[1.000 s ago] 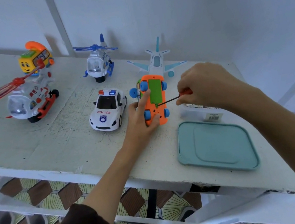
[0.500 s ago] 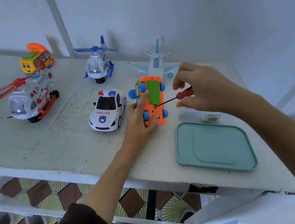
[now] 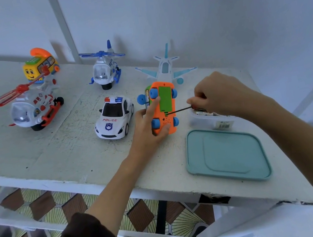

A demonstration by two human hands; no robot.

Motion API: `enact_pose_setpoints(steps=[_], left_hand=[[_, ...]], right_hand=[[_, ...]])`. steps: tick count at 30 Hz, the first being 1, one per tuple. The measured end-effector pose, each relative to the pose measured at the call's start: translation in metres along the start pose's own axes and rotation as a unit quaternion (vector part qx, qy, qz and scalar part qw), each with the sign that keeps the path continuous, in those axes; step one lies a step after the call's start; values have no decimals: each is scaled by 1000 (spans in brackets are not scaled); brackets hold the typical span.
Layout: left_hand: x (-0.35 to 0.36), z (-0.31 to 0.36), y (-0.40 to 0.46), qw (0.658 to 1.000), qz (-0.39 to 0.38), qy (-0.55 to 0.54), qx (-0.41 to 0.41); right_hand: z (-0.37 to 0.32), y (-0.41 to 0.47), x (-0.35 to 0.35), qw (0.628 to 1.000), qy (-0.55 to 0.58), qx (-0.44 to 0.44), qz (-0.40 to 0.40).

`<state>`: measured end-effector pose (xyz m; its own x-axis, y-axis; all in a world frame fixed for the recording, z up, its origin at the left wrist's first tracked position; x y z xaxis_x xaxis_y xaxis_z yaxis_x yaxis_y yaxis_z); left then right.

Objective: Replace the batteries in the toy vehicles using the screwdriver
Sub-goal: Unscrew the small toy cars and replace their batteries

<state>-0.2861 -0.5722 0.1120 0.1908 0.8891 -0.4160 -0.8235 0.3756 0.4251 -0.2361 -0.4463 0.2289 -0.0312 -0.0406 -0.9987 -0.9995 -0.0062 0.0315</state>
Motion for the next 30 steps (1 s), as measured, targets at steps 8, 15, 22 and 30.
enact_pose_setpoints(steps=[8, 15, 22, 30], left_hand=[[-23, 10, 11, 999, 42, -29, -20], [-72, 37, 30, 992, 75, -97, -2], [-121, 52, 21, 988, 120, -99, -3], [-150, 47, 5, 983, 162, -84, -9]], right_hand=[[23, -3, 7, 981, 194, 7, 4], [3, 7, 3, 906, 414, -90, 28], [-31, 33, 30, 932, 322, -164, 22], [-67, 55, 106, 968, 48, -230, -92]])
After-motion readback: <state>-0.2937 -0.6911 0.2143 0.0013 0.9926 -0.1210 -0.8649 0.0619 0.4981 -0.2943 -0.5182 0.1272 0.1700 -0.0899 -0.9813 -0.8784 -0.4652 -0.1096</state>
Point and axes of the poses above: each hand's wrist, its own y-axis towards the middle knuckle, its own x-axis out of the palm, z = x × y, the point moved 10 cm from there along y, towards the middle knuckle, and after that the axes turned 3 degrees about y, right-handed, at the moved point
